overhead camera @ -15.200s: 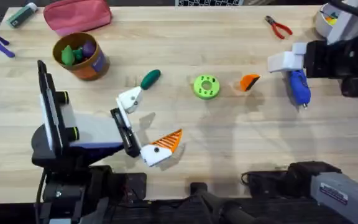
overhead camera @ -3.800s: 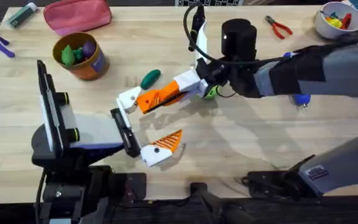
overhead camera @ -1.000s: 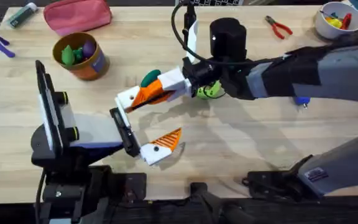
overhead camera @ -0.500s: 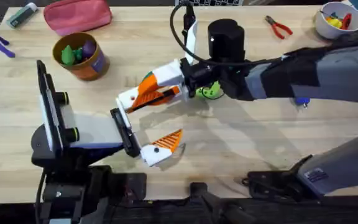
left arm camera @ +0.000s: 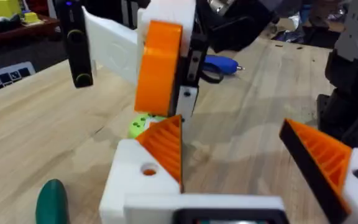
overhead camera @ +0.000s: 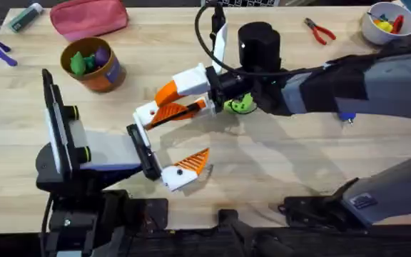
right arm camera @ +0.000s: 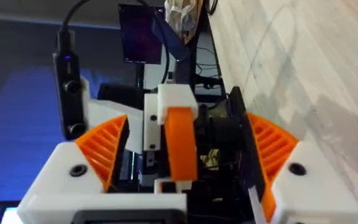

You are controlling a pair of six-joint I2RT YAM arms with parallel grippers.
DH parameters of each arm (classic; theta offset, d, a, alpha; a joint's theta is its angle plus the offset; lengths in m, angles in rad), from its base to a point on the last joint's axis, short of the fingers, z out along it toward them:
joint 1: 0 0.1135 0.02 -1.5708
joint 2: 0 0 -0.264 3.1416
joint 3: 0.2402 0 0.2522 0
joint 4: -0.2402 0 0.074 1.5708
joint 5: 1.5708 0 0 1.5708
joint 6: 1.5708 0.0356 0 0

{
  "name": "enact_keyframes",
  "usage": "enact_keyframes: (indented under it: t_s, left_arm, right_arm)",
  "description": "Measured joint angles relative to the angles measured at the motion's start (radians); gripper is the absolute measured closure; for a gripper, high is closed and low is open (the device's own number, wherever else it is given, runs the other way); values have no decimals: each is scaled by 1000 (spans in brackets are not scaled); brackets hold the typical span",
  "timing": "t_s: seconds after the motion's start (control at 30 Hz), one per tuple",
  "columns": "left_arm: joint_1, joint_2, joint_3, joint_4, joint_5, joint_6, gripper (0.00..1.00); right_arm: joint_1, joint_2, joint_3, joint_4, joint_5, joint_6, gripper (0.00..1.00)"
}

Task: Pick up the gripper from the table and insert it into the empty holder that is missing its gripper. Then pick up a screw, insert it into the mounting hole, and use the screwdriver to tighten it. Finally, clean up the table by picking up the vegetable and placing it into the bucket.

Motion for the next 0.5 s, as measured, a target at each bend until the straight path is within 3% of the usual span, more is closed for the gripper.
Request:
enact_keyframes:
  t_s: [0.13,0.23,0.4,0.5]
  left_arm:
    - [0,0,0,0,0,0,14]
    - [0,0,0,0,0,0,13]
    - [0,0,0,0,0,0,14]
    - [0,0,0,0,0,1,13]
  right_arm:
    - [-42,-92,0,-94,16,-53,9]
    - [-109,-208,1,-263,48,-129,10]
    - [-229,-375,40,-723,164,-324,9]
    - [-273,-419,132,-1071,282,-460,9]
